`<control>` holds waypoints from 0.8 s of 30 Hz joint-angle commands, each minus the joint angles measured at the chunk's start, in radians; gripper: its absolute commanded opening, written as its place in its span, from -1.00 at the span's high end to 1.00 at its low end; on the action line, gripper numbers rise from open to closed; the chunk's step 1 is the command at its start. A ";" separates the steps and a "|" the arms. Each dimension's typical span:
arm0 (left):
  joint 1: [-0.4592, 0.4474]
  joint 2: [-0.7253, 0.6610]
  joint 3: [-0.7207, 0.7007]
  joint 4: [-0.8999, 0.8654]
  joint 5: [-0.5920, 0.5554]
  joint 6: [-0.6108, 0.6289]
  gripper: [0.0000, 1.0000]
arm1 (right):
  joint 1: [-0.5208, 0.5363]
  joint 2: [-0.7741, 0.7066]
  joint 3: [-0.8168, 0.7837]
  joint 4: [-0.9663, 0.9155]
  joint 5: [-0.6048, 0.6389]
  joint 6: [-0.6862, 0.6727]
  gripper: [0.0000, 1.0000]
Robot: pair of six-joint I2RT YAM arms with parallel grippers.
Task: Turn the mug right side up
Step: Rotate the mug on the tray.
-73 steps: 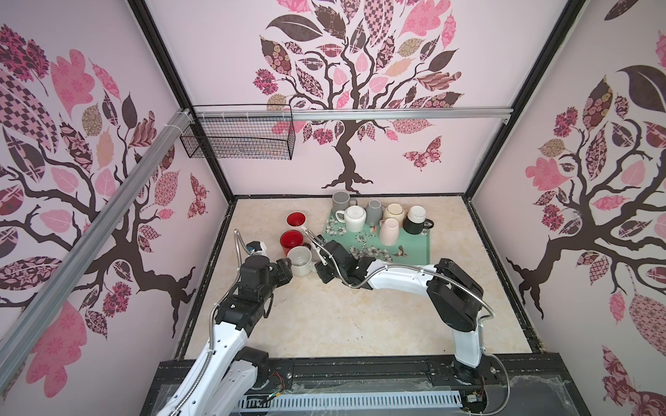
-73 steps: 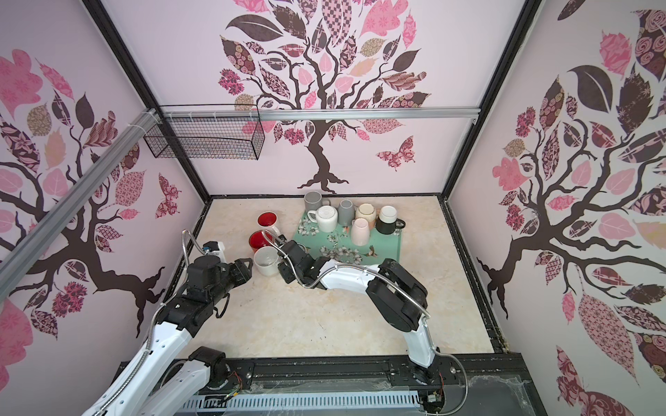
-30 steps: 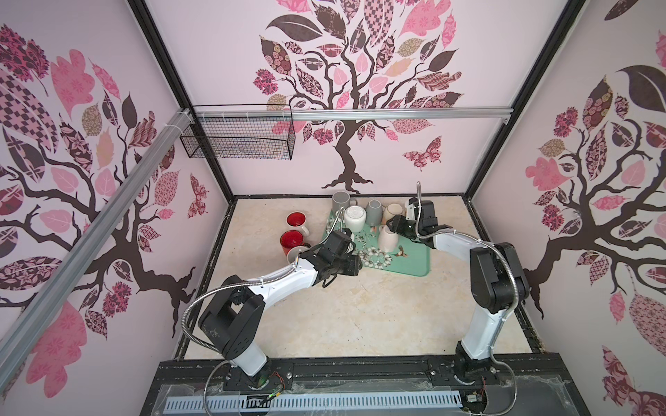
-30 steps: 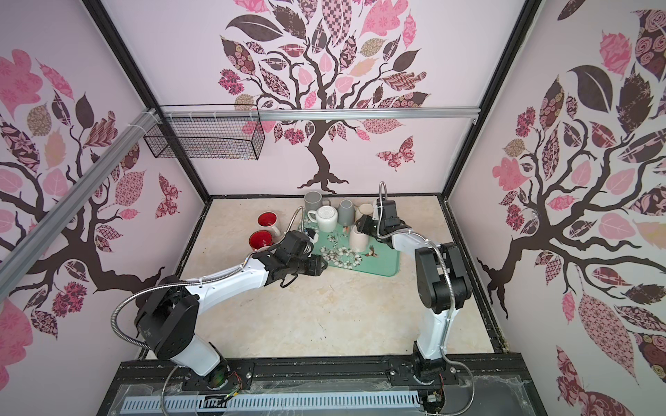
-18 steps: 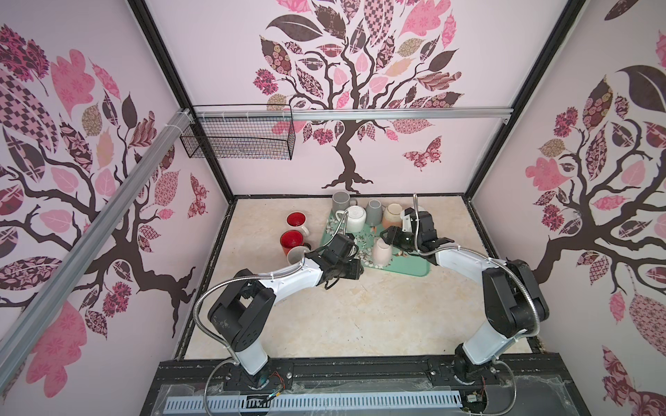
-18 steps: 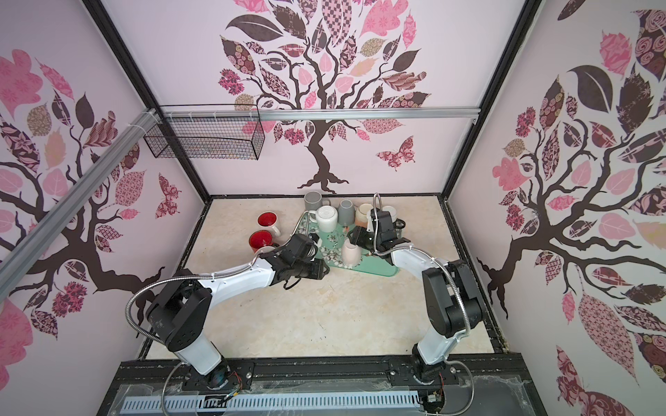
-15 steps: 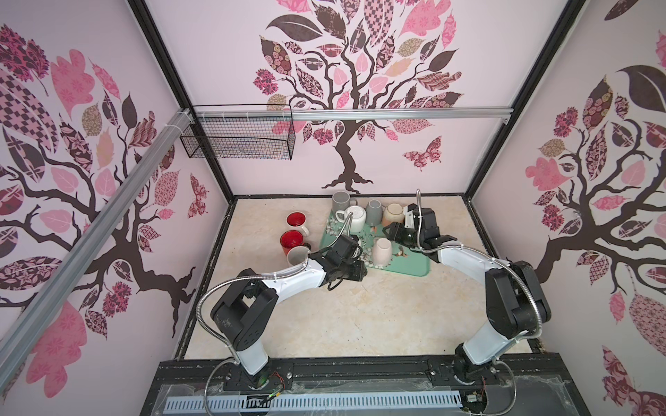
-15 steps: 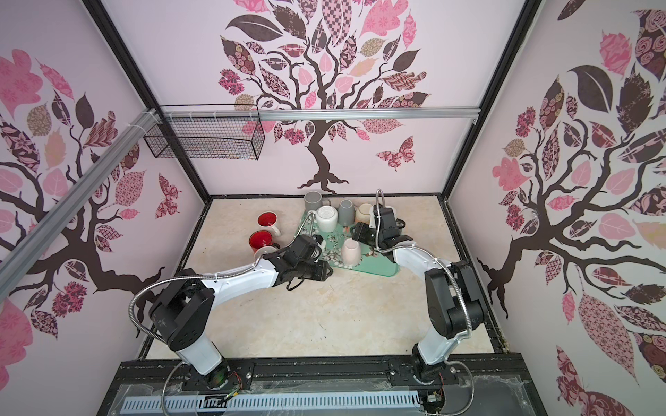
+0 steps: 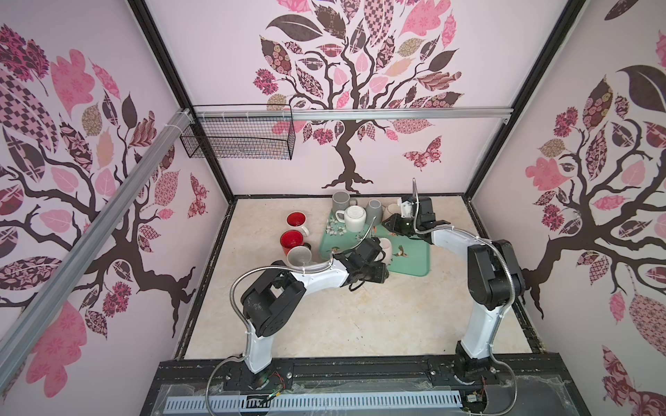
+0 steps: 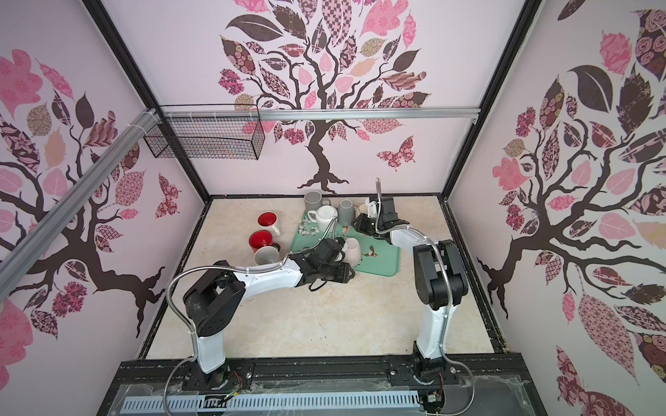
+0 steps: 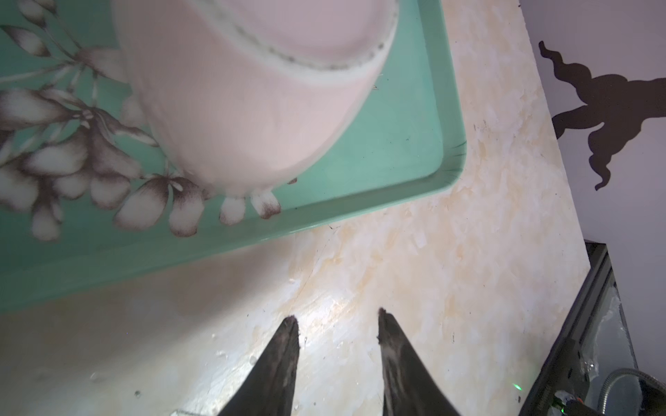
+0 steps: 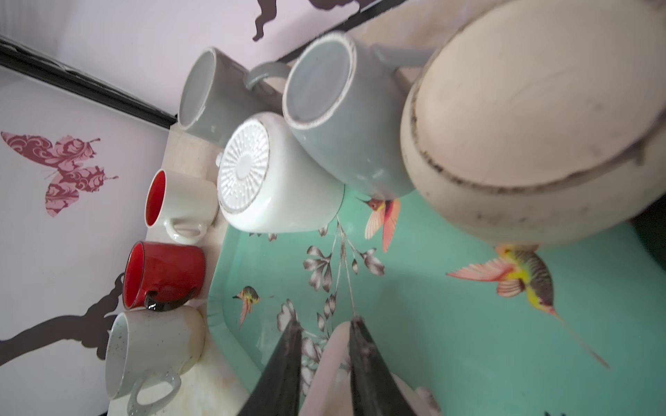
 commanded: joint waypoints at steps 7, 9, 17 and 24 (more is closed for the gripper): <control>0.063 0.055 0.056 0.063 0.055 -0.094 0.19 | -0.001 0.021 -0.104 -0.015 -0.026 -0.081 0.51; 0.083 0.051 0.042 0.071 0.059 -0.105 0.19 | -0.002 0.017 -0.109 -0.035 0.012 -0.078 0.53; 0.157 0.023 0.003 0.069 0.042 -0.120 0.19 | -0.003 -0.018 -0.128 -0.071 0.052 -0.054 0.55; 0.214 0.029 0.034 0.028 0.023 -0.082 0.18 | -0.001 -0.089 -0.228 -0.026 0.040 -0.002 0.56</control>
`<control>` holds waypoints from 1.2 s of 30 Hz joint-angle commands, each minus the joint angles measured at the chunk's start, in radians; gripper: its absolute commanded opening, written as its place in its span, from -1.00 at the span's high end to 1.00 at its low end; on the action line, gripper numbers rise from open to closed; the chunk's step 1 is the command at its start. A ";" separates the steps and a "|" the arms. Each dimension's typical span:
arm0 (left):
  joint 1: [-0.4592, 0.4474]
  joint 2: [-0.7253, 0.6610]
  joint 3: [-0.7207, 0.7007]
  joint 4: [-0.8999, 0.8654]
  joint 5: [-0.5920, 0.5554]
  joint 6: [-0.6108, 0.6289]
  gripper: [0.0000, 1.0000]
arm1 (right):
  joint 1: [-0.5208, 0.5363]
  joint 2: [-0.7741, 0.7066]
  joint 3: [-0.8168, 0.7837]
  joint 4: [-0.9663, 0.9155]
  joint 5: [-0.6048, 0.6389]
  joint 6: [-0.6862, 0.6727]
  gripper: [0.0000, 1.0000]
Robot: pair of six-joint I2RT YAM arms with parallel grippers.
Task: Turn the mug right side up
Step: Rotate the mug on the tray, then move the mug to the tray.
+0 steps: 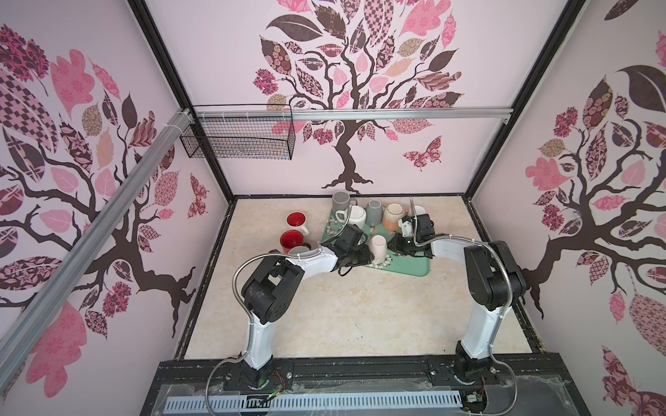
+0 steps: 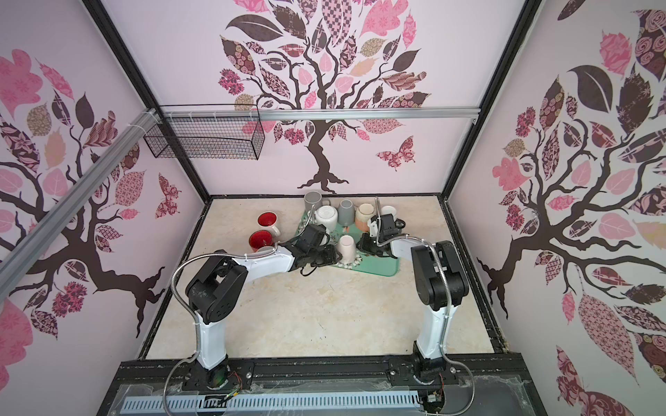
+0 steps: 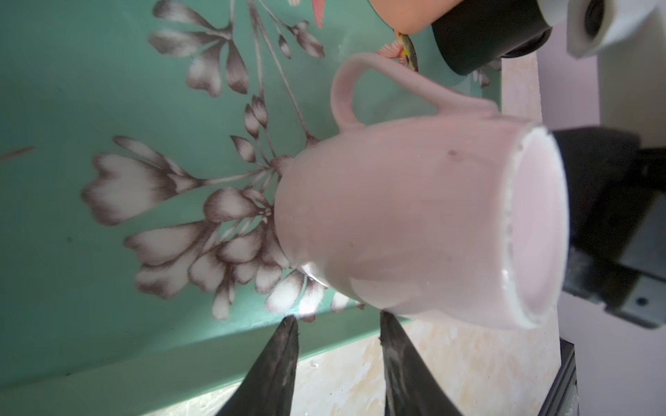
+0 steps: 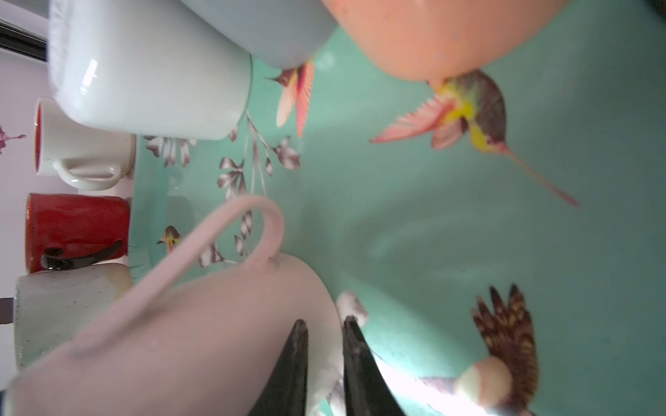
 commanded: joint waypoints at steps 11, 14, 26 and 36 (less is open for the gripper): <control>0.050 -0.046 0.008 -0.057 -0.032 0.070 0.18 | -0.008 -0.176 0.002 -0.026 0.091 -0.001 0.53; 0.028 -0.047 0.003 -0.069 -0.054 0.083 0.18 | -0.007 -0.135 0.065 -0.059 0.061 0.016 0.49; 0.092 0.039 0.165 -0.126 -0.033 0.127 0.19 | -0.007 -0.260 -0.046 -0.053 0.110 0.068 -0.03; 0.080 0.096 0.174 -0.077 0.029 0.097 0.22 | -0.004 -0.106 0.173 -0.174 0.089 0.038 0.09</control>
